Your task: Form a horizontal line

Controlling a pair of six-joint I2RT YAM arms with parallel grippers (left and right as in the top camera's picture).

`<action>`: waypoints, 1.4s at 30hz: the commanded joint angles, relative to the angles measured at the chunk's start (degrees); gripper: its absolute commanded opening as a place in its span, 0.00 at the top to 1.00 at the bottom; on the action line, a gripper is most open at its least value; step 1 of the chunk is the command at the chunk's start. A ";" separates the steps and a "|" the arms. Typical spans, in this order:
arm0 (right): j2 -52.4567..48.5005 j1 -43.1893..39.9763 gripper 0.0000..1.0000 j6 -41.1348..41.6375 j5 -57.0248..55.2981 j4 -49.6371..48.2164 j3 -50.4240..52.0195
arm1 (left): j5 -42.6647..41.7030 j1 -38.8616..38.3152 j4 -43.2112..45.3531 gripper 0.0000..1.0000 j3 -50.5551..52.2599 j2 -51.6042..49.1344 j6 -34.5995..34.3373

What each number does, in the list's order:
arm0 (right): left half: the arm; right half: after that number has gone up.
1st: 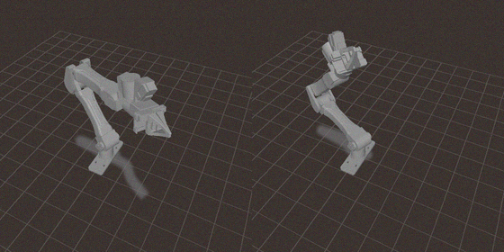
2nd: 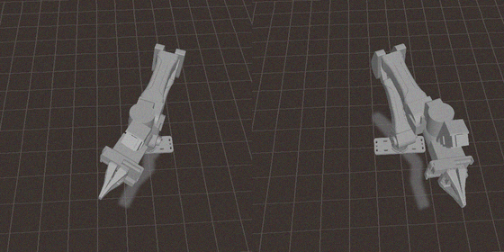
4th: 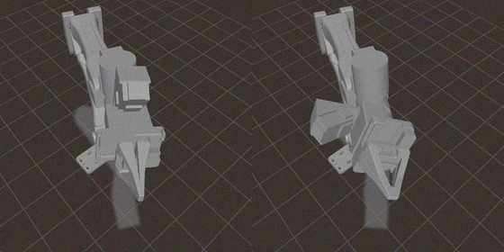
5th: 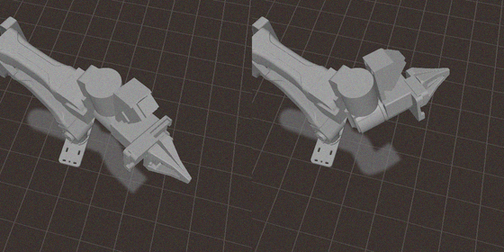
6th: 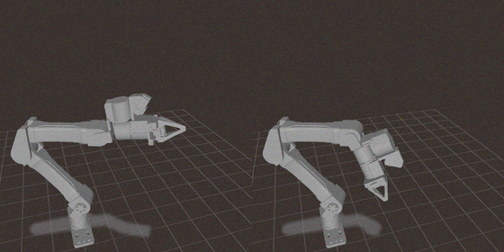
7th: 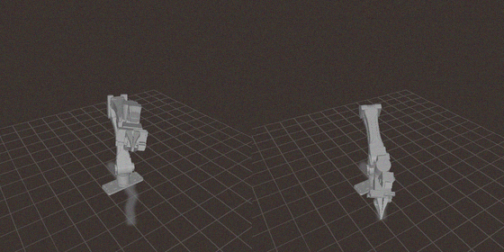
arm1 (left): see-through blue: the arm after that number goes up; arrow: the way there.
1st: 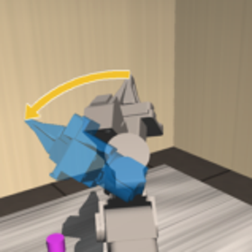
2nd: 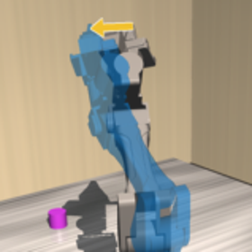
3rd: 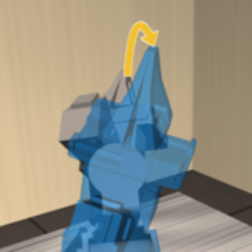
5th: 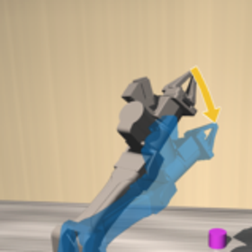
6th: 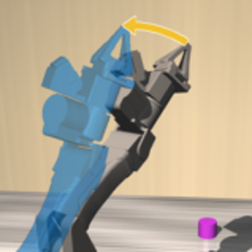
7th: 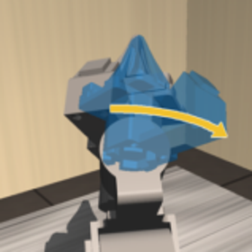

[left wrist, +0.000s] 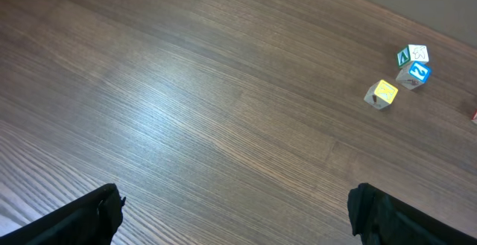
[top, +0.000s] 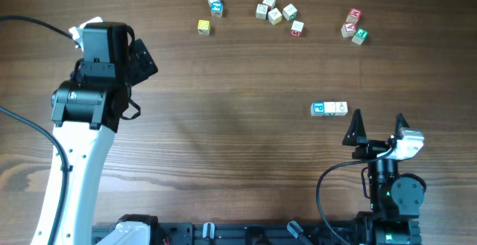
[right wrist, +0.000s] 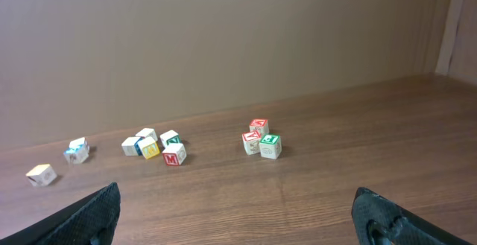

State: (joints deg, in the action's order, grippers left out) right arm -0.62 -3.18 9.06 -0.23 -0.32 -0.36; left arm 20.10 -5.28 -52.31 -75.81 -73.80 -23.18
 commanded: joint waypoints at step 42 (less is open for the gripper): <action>0.42 0.22 0.00 -1.55 0.92 0.00 0.07 | 1.20 -6.12 22.34 0.00 19.80 21.00 0.26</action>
State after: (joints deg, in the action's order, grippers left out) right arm -0.62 -3.18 8.64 -0.03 -0.19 -0.36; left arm 21.15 -11.20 -35.16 -65.80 -59.96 -23.00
